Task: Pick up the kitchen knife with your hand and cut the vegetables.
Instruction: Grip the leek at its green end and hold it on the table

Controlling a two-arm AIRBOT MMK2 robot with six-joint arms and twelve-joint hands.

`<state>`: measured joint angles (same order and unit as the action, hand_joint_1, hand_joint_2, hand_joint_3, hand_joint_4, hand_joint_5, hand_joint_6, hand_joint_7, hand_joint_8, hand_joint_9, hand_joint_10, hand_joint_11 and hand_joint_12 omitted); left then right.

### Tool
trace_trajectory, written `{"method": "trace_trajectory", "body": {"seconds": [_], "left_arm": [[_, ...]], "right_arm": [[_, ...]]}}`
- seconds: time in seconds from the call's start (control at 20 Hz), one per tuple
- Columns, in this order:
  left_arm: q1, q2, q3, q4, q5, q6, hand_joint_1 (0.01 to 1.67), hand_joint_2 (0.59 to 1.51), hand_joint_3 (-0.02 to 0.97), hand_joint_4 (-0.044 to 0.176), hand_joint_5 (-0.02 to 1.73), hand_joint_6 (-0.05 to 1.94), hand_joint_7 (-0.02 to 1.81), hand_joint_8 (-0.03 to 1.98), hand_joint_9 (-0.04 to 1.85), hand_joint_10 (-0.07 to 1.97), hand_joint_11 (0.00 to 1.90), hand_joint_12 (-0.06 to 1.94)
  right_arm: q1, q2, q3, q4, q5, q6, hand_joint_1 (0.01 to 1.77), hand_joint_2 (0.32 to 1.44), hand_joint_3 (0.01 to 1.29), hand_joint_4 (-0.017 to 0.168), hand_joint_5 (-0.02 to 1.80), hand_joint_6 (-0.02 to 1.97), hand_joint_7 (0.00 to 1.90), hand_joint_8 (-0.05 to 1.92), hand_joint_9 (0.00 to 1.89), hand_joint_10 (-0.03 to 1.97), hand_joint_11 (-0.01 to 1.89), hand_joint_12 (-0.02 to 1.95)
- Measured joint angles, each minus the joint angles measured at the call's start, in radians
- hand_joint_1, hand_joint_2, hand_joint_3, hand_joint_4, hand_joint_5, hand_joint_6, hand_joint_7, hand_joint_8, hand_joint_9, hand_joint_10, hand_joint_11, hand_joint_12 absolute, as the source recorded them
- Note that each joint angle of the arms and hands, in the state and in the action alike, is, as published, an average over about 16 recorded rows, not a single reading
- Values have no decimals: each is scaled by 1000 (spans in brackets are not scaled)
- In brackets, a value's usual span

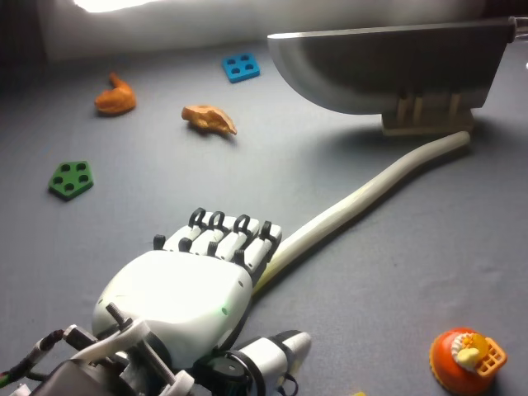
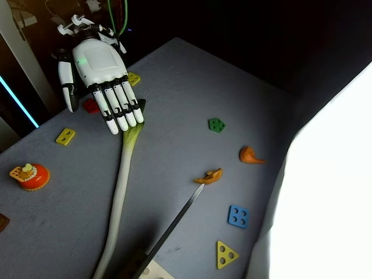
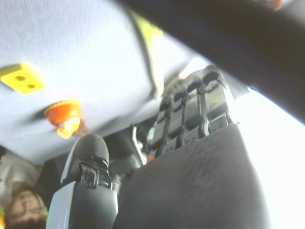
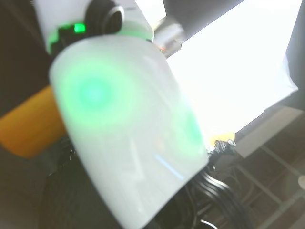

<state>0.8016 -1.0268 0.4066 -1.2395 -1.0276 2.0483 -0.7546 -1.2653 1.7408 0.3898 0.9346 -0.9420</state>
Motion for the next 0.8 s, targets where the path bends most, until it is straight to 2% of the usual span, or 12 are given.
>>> {"method": "trace_trajectory", "body": {"seconds": [0.35, 0.8], "left_arm": [[17, -41, 39, -43, -14, 20, 214, 1355, 15, -4, 24, 20, 22, -6, 18, 9, 20, 0], [25, -77, 70, -76, -34, 32, 266, 1385, 13, 0, 38, 20, 24, -6, 22, 9, 20, 0]], "right_arm": [[17, -47, 62, -5, -29, 4, 1097, 945, 16, 29, 20, 17, 21, 12, 14, 0, 21, -4], [22, -69, 79, -13, -25, 6, 1126, 934, 16, 12, 21, 17, 21, 12, 14, 0, 21, -4]]}}
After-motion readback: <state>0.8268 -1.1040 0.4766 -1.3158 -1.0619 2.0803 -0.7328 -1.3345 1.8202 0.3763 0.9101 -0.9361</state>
